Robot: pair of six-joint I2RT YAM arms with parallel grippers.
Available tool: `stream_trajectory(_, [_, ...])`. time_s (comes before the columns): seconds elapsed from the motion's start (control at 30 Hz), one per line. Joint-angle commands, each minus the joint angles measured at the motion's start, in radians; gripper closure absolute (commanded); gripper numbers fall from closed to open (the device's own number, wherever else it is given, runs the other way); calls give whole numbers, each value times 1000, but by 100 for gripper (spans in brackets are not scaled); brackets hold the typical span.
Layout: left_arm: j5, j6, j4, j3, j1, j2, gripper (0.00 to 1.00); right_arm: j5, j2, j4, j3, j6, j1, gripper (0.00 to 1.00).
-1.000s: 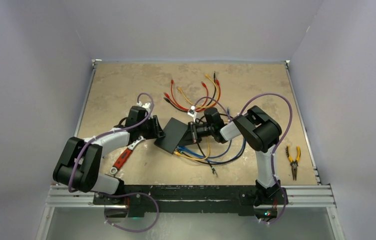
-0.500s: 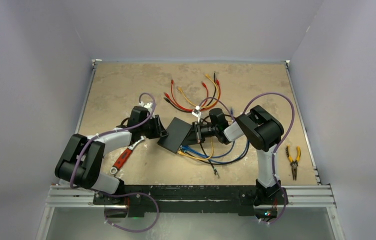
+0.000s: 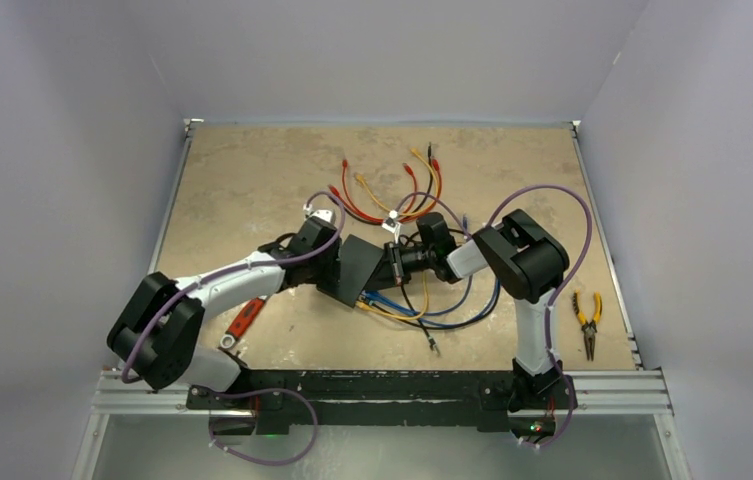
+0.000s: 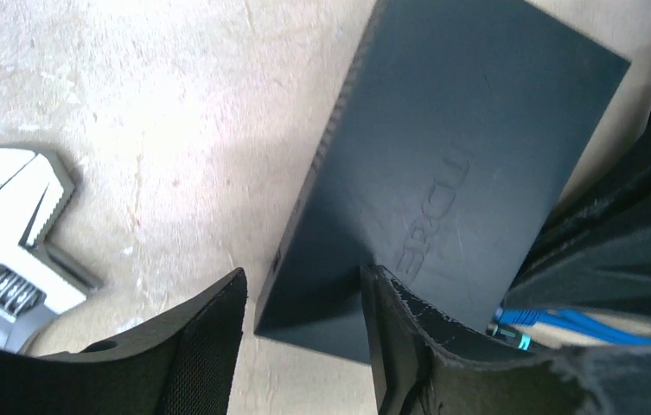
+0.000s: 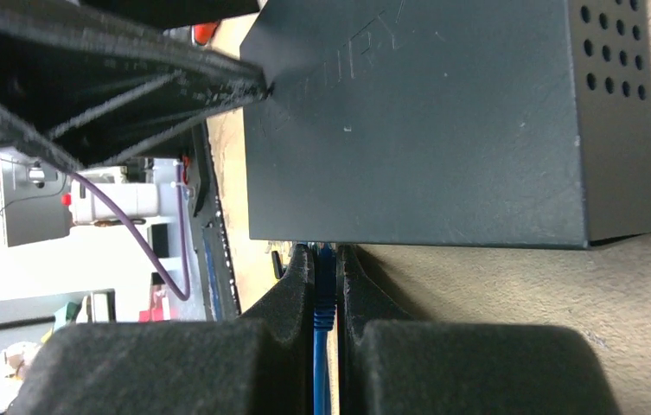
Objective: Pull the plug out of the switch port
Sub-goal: Pull the connector from the switch port.
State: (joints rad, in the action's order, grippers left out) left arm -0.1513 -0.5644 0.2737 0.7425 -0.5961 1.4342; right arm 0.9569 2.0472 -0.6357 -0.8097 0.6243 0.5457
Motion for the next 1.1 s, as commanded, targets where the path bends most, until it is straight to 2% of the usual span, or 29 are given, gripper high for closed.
stream_trajectory(0.0, [-171, 32, 150, 65, -98, -52, 48, -45, 26, 65, -38, -72, -10, 100])
stream_trajectory(0.13, [-237, 50, 134, 97, -199, -66, 44, -44, 37, 57, -57, -52, 5, 100])
stream_trajectory(0.2, [-210, 65, 101, 98, -225, -61, 43, -46, 36, 52, -63, -45, 17, 100])
stream_trajectory(0.4, [-102, 105, 42, 97, -249, -17, 42, -47, 44, 41, -66, -32, 38, 100])
stream_trajectory(0.67, [-100, 132, 36, 99, -280, 69, 41, -47, 43, 34, -59, -28, 42, 100])
stream_trajectory(0.87, [-197, 114, 86, 110, -303, 110, 44, -47, 44, 40, -57, -35, 42, 100])
stream_trajectory(1.07, [-312, 51, 144, 99, -302, 112, 54, -47, 41, 68, -54, -61, 42, 100])
